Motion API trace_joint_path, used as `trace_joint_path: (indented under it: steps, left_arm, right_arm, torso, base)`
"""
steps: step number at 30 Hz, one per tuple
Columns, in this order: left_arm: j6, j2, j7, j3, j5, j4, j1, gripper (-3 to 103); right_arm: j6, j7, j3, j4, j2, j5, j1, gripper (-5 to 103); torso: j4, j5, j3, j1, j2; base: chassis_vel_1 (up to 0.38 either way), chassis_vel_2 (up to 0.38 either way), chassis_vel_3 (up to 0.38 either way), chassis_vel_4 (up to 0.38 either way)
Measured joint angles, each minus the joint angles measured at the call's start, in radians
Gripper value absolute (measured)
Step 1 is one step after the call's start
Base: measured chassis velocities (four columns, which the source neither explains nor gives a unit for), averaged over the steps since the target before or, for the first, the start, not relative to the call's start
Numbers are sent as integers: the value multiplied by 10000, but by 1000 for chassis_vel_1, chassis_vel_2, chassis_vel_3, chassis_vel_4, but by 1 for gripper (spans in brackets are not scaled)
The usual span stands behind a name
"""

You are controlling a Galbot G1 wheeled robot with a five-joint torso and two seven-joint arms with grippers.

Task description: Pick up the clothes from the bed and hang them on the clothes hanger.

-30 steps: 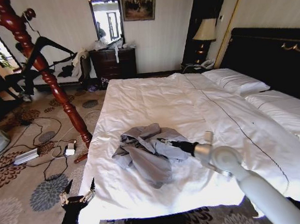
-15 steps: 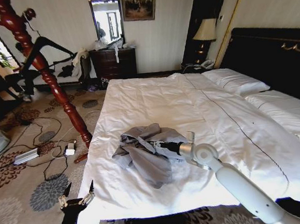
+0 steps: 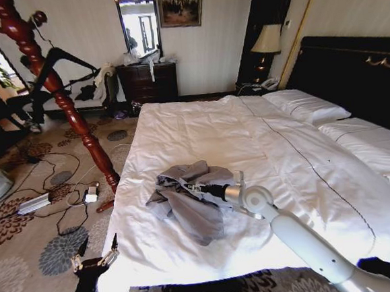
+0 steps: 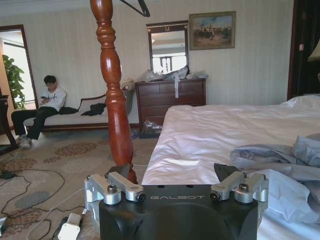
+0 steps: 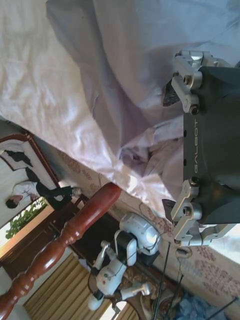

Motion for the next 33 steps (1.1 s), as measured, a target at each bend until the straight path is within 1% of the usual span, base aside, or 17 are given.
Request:
trace_joint_path:
  steps: [12,13,15,16,18,19,21,22,24,25,27,28,29,30,32,33]
  left_arm:
    - [-20,-115,-4,29,-3,189,-77,94]
    - [-34,-160,-4,49,25,235,-82,94]
    - [-51,-196,-4,63,48,263,-76,94]
    - [-58,-206,-4,66,52,266,-66,94]
    - [-62,-206,-5,65,54,266,-56,94]
    - [-63,-201,-5,60,54,266,-55,94]
    - [-63,-188,-8,47,52,266,-64,94]
    - [-63,-182,-12,42,49,266,-84,94]
    - [-63,-183,-14,43,49,266,-89,94]
    - [-63,-190,-16,51,49,266,-92,94]
    - [-63,-202,-17,66,58,266,-92,94]
    - [-63,-216,-17,86,81,274,-92,94]
    - [-63,-226,-18,93,95,279,-92,94]
    - [-63,-232,-19,94,96,280,-92,94]
    - [-63,-238,-21,94,96,280,-90,94]
    - [-65,-241,-23,92,94,279,-87,94]
  right_arm:
    - [89,-238,-333,-278,75,-336,18,99]
    - [116,-255,-352,-329,114,-397,3,86]
    - [132,-263,-359,-362,154,-439,1,86]
    - [139,-265,-361,-371,174,-452,4,74]
    - [144,-265,-363,-381,192,-462,16,74]
    - [148,-265,-363,-388,197,-467,21,63]
    - [156,-265,-363,-405,198,-493,21,63]
    - [165,-272,-362,-429,187,-533,-6,52]
    - [170,-286,-362,-440,180,-557,-28,52]
    - [176,-298,-362,-445,177,-580,-44,42]
    - [185,-310,-362,-455,173,-609,-64,42]
    - [200,-318,-387,-473,167,-646,-68,31]
    - [216,-322,-425,-491,163,-685,-81,31]
    - [228,-326,-451,-508,158,-726,-106,20]
    - [245,-333,-475,-522,150,-788,-156,20]
    - [259,-336,-477,-522,147,-817,-197,9]
  torso:
    - [0,-1,0,0,0]
    - [0,-2,0,0,0]
    - [1,-1,0,0,0]
    - [0,-1,-1,0,0]
    - [0,-1,-1,0,0]
    - [1,-1,0,0,0]
    - [1,-1,0,0,0]
    - [0,-2,0,0,0]
    - [0,-1,-1,0,1]
    - [0,-1,-1,0,1]
    - [0,-2,0,0,0]
    - [0,-1,0,0,0]
    - [0,-2,-1,0,0]
    - [1,-1,0,0,0]
    - [0,-1,-1,0,0]
    - [0,-1,-1,0,0]
  base:
    - [0,0,0,0]
    - [0,0,0,0]
    - [0,0,0,0]
    - [0,0,0,0]
    - [0,0,0,0]
    - [0,0,0,0]
    - [0,0,0,0]
    - [0,0,0,0]
    - [0,0,0,0]
    - [0,0,0,0]
    - [0,0,0,0]
    - [0,0,0,0]
    - [0,0,0,0]
    - [0,0,0,0]
    - [0,0,0,0]
    - [0,0,0,0]
